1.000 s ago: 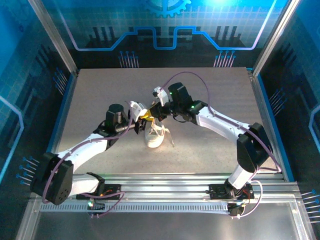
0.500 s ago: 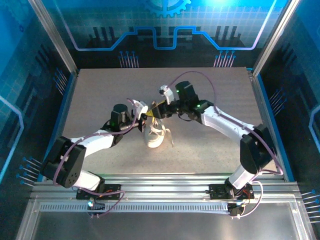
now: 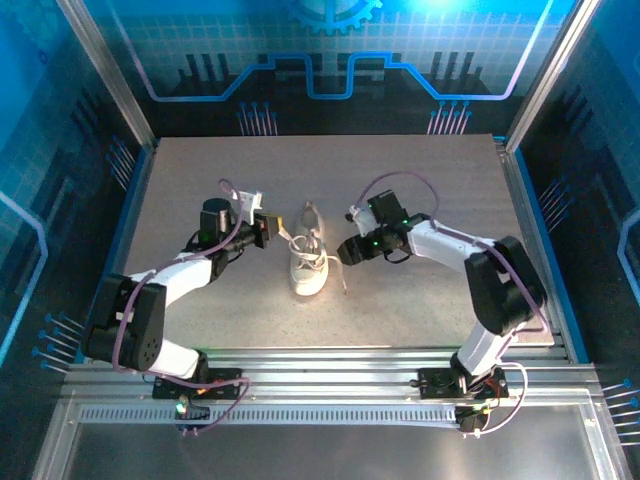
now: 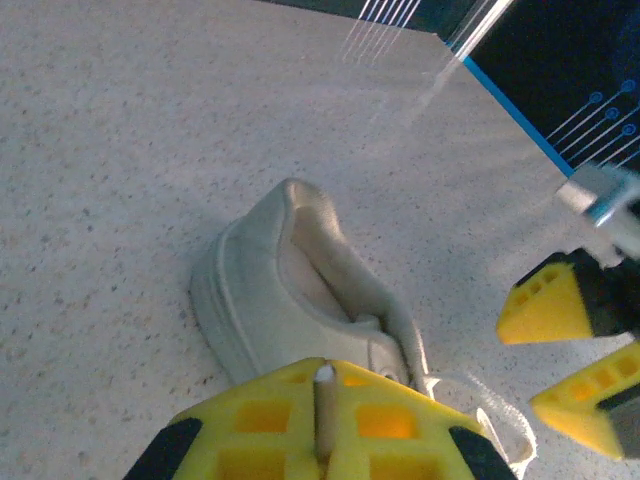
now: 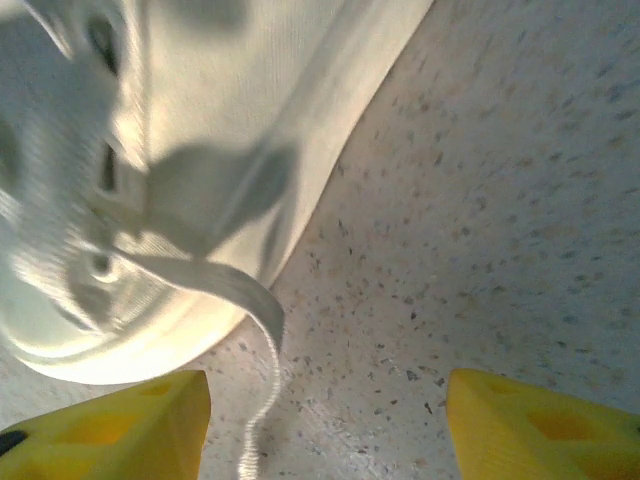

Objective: Tie the shoes

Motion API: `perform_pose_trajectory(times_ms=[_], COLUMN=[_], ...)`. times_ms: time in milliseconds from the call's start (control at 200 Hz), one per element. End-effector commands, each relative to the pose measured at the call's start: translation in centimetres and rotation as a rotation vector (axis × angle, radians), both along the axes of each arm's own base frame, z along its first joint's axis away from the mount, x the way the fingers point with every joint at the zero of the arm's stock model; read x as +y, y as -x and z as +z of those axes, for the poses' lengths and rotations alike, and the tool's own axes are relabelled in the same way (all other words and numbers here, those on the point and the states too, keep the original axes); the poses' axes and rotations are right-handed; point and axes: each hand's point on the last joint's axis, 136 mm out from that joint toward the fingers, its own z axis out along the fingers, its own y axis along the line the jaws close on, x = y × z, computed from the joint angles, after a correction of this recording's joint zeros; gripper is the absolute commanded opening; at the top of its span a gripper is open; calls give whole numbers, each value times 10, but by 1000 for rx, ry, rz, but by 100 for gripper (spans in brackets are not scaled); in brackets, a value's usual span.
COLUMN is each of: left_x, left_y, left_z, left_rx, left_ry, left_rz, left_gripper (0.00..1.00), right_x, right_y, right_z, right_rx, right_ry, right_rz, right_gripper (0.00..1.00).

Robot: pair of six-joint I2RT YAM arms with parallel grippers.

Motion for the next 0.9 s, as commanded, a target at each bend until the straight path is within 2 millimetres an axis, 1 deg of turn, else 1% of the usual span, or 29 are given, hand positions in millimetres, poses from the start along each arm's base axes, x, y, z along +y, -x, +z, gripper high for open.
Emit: perform_pose_trajectory(times_ms=[0, 80, 175, 220, 260, 270, 305, 350, 405, 450, 565, 610, 685, 740, 805, 895], left_x=[2, 6, 7, 8, 9, 10, 11, 13, 18, 24, 36, 43, 70, 90, 102, 121], left_y=[13, 19, 24, 26, 26, 26, 26, 25, 24, 23, 21, 19, 14, 15, 16, 19], left_z=[-3, -8, -9, -9, -7, -6, -4, 1, 7, 11, 18, 18, 13, 8, 6, 1], left_rx=[39, 43, 50, 50, 43, 43, 37, 23, 15, 14, 15, 17, 82, 144, 162, 205], left_ry=[24, 26, 23, 20, 18, 18, 16, 16, 10, 2, -2, -3, 9, 26, 25, 28], left_rz=[12, 29, 28, 32, 40, 43, 52, 63, 94, 129, 199, 241, 420, 538, 582, 656], left_gripper=[0, 0, 0, 0, 0, 0, 0, 0, 0, 0, 0, 0, 0, 0, 0, 0], right_x=[18, 25, 39, 45, 46, 46, 44, 39, 30, 23, 5, -3, -14, -19, -24, -34], right_y=[4, 3, 5, 8, 9, 9, 9, 10, 11, 13, 17, 17, 16, 13, 8, -2], right_z=[-16, -33, -41, -44, -45, -46, -46, -44, -40, -35, -20, -13, -3, 5, 13, 16], right_rx=[-15, 8, 18, 12, 9, 8, 8, 5, -17, -30, -24, -27, -44, -58, -70, -65], right_ry=[56, 92, 86, 92, 104, 109, 124, 142, 163, 165, 116, 106, 93, 81, 81, 107], right_rz=[119, 142, 184, 205, 211, 210, 201, 182, 155, 138, 95, 70, 27, 1, -25, -85], right_gripper=[64, 64, 64, 60, 50, 45, 32, 20, 10, 6, 0, 0, 0, 0, 0, 0])
